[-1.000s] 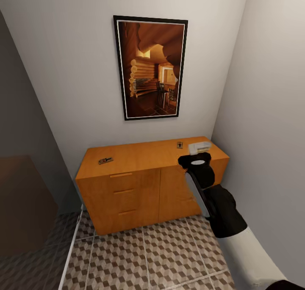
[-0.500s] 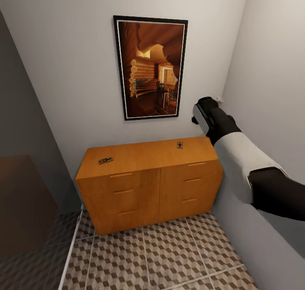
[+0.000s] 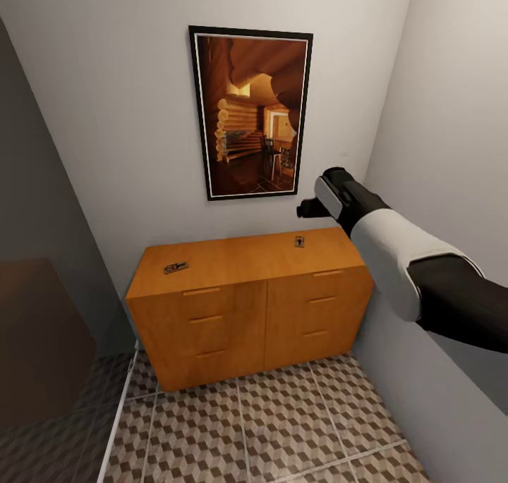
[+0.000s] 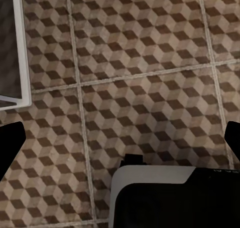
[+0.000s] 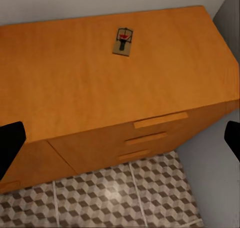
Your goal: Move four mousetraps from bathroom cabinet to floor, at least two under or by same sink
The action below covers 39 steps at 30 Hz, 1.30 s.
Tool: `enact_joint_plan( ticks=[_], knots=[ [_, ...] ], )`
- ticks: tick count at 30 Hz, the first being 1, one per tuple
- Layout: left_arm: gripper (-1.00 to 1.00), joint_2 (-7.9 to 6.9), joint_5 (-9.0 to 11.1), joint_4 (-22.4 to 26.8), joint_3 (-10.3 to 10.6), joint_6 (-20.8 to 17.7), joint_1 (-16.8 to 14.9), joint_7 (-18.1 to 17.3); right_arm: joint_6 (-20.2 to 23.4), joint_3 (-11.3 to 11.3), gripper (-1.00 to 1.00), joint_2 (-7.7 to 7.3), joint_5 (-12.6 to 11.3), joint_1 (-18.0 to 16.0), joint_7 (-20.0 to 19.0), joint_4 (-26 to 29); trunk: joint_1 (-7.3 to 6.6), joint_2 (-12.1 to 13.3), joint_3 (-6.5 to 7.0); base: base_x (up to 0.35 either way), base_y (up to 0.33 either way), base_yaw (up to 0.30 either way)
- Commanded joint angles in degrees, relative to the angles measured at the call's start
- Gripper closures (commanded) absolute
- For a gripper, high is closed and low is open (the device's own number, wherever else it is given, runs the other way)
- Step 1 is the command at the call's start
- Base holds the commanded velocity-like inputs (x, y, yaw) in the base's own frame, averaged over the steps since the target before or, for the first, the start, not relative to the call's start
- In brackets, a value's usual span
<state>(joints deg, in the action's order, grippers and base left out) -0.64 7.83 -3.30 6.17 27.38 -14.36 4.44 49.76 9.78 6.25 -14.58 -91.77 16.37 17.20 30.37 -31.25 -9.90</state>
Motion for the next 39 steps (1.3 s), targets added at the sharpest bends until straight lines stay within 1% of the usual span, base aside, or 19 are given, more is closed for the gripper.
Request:
enact_joint_plan(
  ticks=[1,8,39],
  knots=[
    [-1.00,0.02,0.52,-0.22,0.51,0.38,-0.09,0.04,0.16,0.41,-1.00,-0.01,-0.65,-0.06,0.13,-0.04,0.02,-0.09,-0.10,0.000,0.000,0.000],
    [-1.00,0.02,0.46,-0.49,0.51,0.39,-0.08,0.04,0.04,0.41,-1.00,0.02,-0.80,-0.07,-0.84,-0.31,0.02,-0.09,-0.10,0.000,0.000,0.000],
    [-1.00,0.02,0.43,-0.57,0.51,0.39,-0.11,0.04,-0.39,0.48,-1.00,0.05,-0.62,0.50,-1.17,-1.03,0.02,-0.09,-0.10,0.000,0.000,0.000]
  ],
)
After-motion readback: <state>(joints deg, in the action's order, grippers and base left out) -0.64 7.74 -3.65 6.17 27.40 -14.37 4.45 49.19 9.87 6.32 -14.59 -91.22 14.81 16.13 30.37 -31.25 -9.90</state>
